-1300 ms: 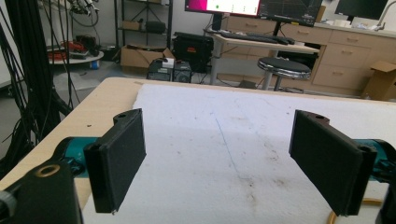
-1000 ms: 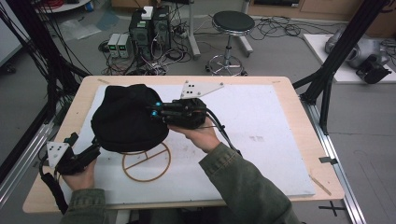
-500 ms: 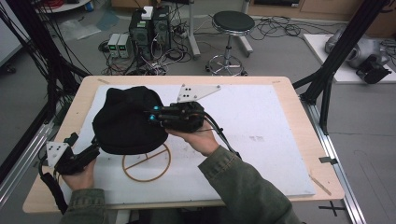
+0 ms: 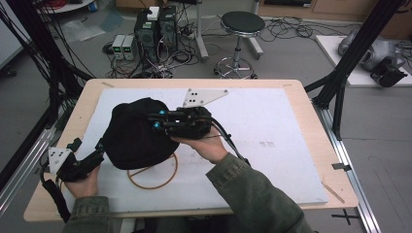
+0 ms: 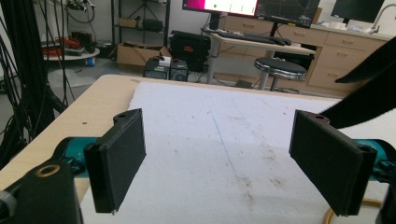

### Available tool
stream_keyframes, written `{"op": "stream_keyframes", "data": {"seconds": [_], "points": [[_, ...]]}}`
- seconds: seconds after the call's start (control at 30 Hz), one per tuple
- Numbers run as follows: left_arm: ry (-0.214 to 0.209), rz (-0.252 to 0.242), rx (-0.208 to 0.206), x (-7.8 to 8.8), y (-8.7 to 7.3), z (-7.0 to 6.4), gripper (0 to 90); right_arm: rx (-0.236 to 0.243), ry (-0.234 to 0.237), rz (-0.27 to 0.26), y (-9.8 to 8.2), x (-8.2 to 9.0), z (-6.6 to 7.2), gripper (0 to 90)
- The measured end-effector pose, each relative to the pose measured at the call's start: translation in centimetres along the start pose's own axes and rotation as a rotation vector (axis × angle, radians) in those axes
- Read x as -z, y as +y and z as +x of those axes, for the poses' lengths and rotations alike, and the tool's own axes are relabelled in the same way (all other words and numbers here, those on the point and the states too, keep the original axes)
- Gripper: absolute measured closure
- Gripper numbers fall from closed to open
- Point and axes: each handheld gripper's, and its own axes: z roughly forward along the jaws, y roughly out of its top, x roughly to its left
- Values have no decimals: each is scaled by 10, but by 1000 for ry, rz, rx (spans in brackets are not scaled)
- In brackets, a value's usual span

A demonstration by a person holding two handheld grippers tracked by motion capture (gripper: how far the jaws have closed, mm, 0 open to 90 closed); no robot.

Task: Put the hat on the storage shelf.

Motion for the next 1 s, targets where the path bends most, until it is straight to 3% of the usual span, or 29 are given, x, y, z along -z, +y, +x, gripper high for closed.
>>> {"op": "stream_keyframes", "data": {"seconds": [0.37,0.5,0.73,1.0], "points": [[-3,4,-2,0,0,0,188,-3,16,-8,-2,0,4,436],[-5,3,1,0,0,0,188,-6,-2,-14,-2,1,5,289],[-9,4,9,0,0,1,187,-16,-33,-47,0,7,6,122],[-6,2,8,1,0,1,187,-14,-91,-74,1,24,2,115]]}}
